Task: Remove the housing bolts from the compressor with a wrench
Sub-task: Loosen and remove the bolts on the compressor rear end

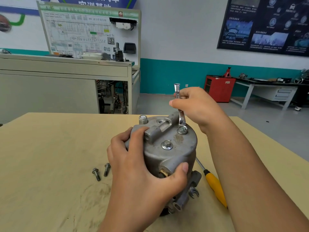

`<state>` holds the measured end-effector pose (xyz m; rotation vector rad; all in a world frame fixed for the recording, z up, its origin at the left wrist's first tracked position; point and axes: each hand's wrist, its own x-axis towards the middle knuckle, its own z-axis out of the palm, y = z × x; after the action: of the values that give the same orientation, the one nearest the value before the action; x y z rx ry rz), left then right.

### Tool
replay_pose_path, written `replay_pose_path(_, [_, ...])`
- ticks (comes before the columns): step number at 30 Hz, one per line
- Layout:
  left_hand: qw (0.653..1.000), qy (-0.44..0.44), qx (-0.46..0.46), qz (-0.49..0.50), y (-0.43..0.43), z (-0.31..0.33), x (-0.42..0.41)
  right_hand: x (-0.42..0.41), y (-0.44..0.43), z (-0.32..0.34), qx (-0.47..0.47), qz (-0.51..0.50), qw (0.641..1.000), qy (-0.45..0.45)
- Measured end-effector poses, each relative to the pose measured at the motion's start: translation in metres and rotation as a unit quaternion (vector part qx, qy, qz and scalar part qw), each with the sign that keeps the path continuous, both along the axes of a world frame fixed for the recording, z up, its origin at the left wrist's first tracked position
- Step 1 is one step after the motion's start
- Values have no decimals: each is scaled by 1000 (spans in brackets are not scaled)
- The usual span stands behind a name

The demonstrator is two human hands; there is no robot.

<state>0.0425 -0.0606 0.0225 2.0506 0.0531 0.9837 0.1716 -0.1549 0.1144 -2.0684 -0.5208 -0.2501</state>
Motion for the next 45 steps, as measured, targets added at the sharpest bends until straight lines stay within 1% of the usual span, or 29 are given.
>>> replay_pose_path(4, [1000,-3,-1,0,0,-1,0,2,1,2,-30,-7,999,-26])
replay_pose_path(6, [1000,2,-3,-1,0,-1,0,4,-1,1,-28,-14,999,-29])
replay_pose_path(8, [1000,5,-1,1,0,-1,0,6,-2,-3,20,-2,1000,8])
replay_pose_path(10, [1000,5,-2,5,0,-1,0,8,-5,-9,132,32,987,85])
replay_pose_path(11, [1000,6,-4,5,0,-1,0,9,-6,-10,205,51,969,129])
replay_pose_path(12, [1000,6,-6,3,0,-1,0,9,-8,-10,285,69,941,168])
replay_pose_path(14, [1000,6,-6,1,0,-1,0,10,-15,-8,438,82,866,228])
replay_pose_path(15, [1000,8,-6,0,0,-1,0,9,-19,-6,503,82,824,248])
replay_pose_path(16, [1000,11,-8,-1,0,-1,0,8,-24,-3,552,81,790,254])
replay_pose_path(17, [1000,15,-9,-1,0,-2,0,4,-29,-2,580,79,772,248])
replay_pose_path(18, [1000,16,-10,-2,0,-2,0,-2,-35,-1,593,76,767,234])
replay_pose_path(21, [1000,13,-15,1,0,-2,1,-28,-45,-11,603,77,780,152])
replay_pose_path(23, [1000,14,-20,10,-1,-3,1,-48,-47,-27,591,65,803,45])
replay_pose_path(25, [999,10,-16,31,-6,-3,0,-67,-41,-45,556,41,826,-77])
replay_pose_path(28, [997,14,-8,75,-17,-2,-1,-84,-28,-64,447,19,864,-233])
replay_pose_path(30, [995,21,-12,93,-23,-1,-2,-89,-25,-72,363,14,884,-295])
replay_pose_path(32, [994,25,-17,101,-26,0,-3,-93,-25,-75,296,11,899,-322])
replay_pose_path(34, [994,28,-28,101,-27,0,-3,-97,-26,-76,230,4,907,-354])
replay_pose_path(37, [994,21,-44,100,-28,0,-3,-106,-25,-73,135,-12,911,-390])
replay_pose_path(40, [995,14,-49,87,-28,1,-4,-113,-22,-69,48,-56,905,-419])
replay_pose_path(43, [994,14,-64,82,-28,2,-5,-119,-17,-65,-5,-98,900,-425])
replay_pose_path(45, [993,14,-77,91,-29,4,-5,-122,-14,-61,-5,-110,903,-415])
